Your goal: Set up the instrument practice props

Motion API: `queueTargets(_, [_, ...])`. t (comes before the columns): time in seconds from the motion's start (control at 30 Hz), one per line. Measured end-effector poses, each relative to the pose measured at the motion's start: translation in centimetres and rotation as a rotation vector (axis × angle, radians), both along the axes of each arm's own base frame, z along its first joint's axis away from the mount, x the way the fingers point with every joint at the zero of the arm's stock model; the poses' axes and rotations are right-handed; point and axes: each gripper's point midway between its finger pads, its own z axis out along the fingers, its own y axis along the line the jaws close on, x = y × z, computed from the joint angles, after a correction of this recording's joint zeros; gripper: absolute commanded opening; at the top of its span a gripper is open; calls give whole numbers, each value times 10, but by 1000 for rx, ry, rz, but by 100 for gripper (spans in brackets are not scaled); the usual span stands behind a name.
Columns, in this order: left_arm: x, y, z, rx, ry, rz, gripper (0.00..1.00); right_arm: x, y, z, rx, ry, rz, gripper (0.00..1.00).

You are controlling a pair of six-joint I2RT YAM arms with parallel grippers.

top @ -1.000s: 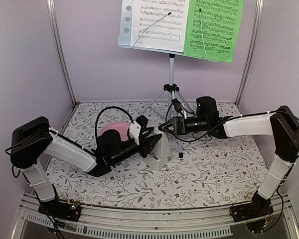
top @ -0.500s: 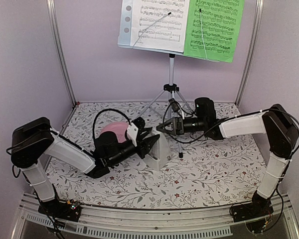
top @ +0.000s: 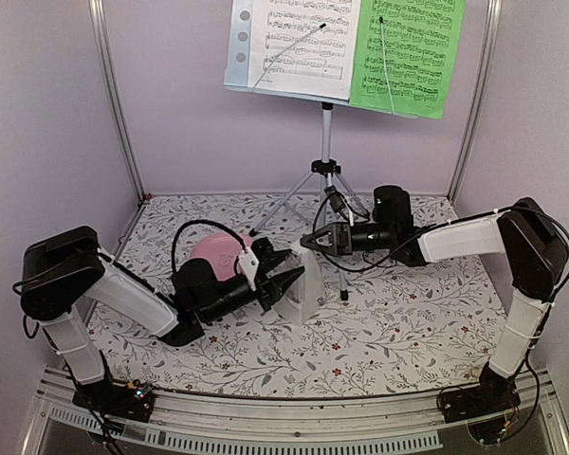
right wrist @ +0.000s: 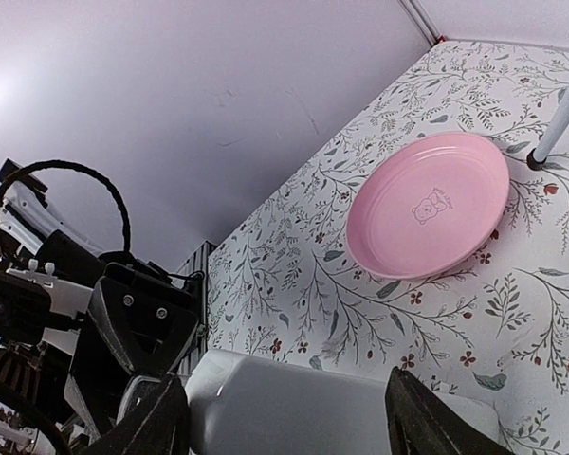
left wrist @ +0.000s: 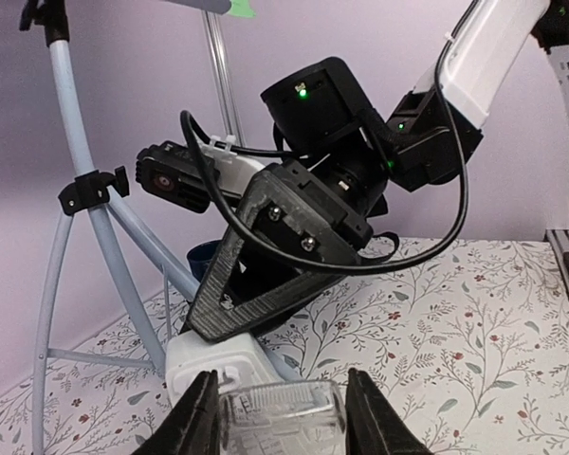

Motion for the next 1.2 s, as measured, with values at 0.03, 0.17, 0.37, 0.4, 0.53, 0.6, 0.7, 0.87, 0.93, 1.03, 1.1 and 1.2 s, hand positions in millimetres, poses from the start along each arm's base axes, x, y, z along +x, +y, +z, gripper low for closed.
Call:
queueTargets(0.03, [0, 1, 1, -2, 2, 0, 0, 0, 0, 2, 2, -8, -1, 73])
queueTargets(0.17, [0, 7, 5, -16, 45, 17, 0, 1, -2, 7, -1, -30, -14, 76])
queueTargets(0.37, [7, 30, 35, -61, 141, 82, 0, 3, -5, 9, -23, -43, -37, 81])
queueTargets(0.4, [10, 35, 36, -60, 172, 100, 0, 2, -5, 9, -26, -42, -39, 82])
queueTargets(0.53, [32, 61, 24, -17, 335, 209, 0, 0, -4, 9, -43, -51, -45, 84])
queueTargets(0.6, [44, 75, 9, 25, 430, 277, 0, 0, -4, 9, -50, -54, -52, 84])
queueTargets(0.7, [54, 96, -18, 98, 569, 369, 0, 0, -5, 10, -58, -57, -57, 84])
queueTargets(0.87, [60, 142, -70, 253, 802, 523, 0, 0, -6, 13, -66, -69, -67, 85])
queueTargets(0.93, [65, 162, -87, 310, 880, 588, 0, 0, -6, 13, -68, -70, -68, 85])
queueTargets(1.03, [69, 183, -107, 373, 973, 644, 0, -1, -7, 14, -71, -71, -69, 85])
queueTargets(1.1, [66, 192, -123, 417, 1031, 665, 0, -1, -7, 14, -73, -69, -69, 85])
queueTargets(1.2, [58, 203, -151, 494, 1113, 687, 0, -1, -8, 14, -76, -66, -72, 85])
